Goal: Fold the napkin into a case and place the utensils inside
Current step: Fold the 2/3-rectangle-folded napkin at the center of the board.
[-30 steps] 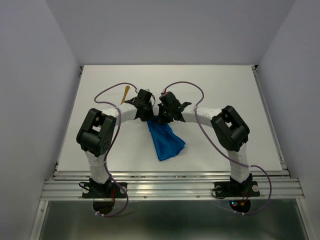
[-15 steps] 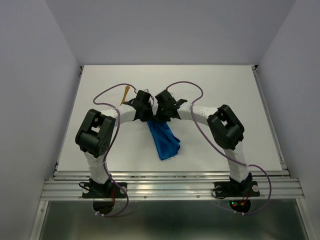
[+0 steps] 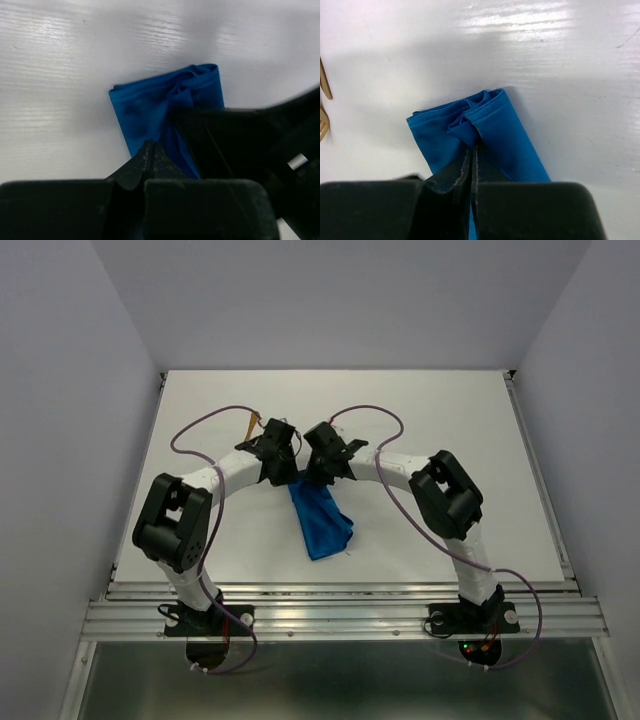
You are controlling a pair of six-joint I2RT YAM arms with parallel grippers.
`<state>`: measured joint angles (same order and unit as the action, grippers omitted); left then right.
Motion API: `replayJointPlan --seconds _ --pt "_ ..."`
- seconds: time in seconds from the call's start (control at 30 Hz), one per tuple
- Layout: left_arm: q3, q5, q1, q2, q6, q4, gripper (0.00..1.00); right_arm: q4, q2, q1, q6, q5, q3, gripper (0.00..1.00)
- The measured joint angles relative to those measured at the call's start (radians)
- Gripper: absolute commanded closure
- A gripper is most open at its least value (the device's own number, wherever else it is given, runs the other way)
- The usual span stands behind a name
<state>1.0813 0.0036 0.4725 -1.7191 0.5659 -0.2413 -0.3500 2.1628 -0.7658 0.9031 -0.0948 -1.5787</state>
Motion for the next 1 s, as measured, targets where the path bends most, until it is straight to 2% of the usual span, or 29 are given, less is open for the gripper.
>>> replayJointPlan --seconds 0.1,0.27,0.57,1.0 --pt "-0.008 0.008 0.002 0.066 0.001 -0.004 1.00 0.011 0.002 0.009 0.011 -0.007 0.000 0.99" --pt "-0.052 0.021 -0.003 0.087 0.006 0.021 1.00 0.019 0.002 0.013 0.018 -0.019 0.003 0.99" --pt "-0.087 0.040 -0.013 -0.013 0.019 0.078 1.00 0.024 -0.005 0.013 0.021 -0.041 0.012 0.99" --pt "-0.079 0.072 -0.014 -0.046 0.022 0.159 1.00 -0.040 -0.040 0.026 -0.003 -0.093 0.026 0.99"
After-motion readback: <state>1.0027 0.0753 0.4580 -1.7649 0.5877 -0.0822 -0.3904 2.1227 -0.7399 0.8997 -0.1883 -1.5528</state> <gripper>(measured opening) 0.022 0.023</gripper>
